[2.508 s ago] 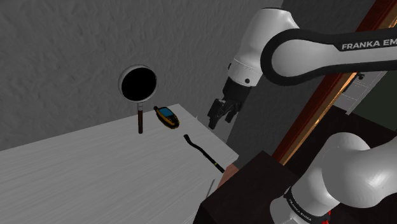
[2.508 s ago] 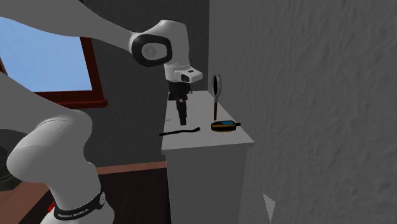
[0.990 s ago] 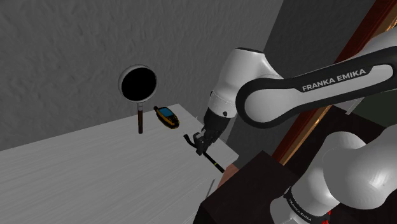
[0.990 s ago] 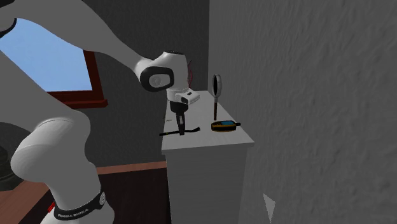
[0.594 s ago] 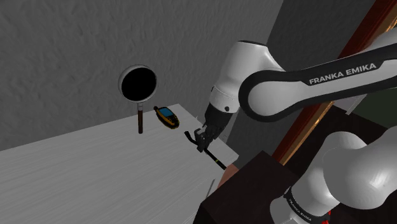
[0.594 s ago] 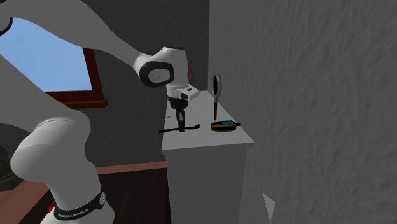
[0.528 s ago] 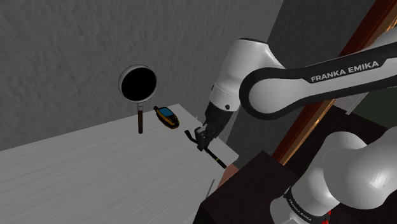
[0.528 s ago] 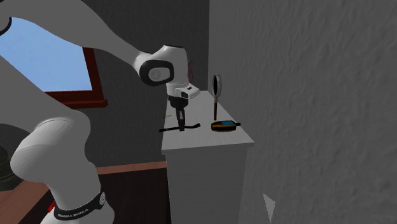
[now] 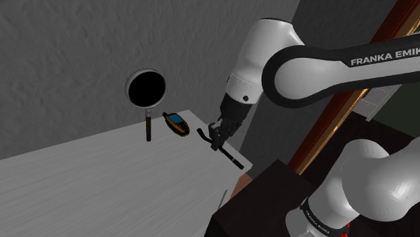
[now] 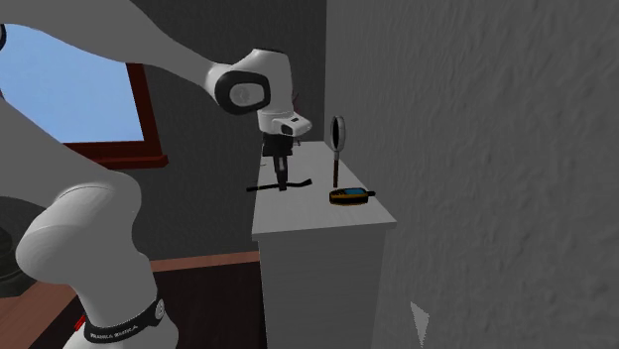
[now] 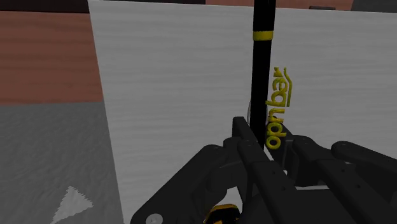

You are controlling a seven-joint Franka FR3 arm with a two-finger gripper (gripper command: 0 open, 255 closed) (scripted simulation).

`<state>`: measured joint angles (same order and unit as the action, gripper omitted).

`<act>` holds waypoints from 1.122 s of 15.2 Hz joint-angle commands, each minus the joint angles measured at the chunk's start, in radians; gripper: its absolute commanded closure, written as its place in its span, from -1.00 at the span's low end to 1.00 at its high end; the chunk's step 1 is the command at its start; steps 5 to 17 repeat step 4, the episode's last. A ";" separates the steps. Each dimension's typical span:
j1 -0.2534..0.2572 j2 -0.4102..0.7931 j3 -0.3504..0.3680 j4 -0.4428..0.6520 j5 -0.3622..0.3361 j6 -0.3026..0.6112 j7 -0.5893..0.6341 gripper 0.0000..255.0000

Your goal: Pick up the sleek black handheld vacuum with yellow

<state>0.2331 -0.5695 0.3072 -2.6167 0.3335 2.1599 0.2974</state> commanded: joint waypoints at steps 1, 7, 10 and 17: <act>-0.002 -0.012 -0.006 0.019 -0.006 -0.032 0.002 1.00; -0.003 -0.018 -0.009 0.031 -0.009 -0.049 0.005 1.00; -0.003 -0.018 -0.009 0.031 -0.009 -0.049 0.005 1.00; -0.003 -0.018 -0.009 0.031 -0.009 -0.049 0.005 1.00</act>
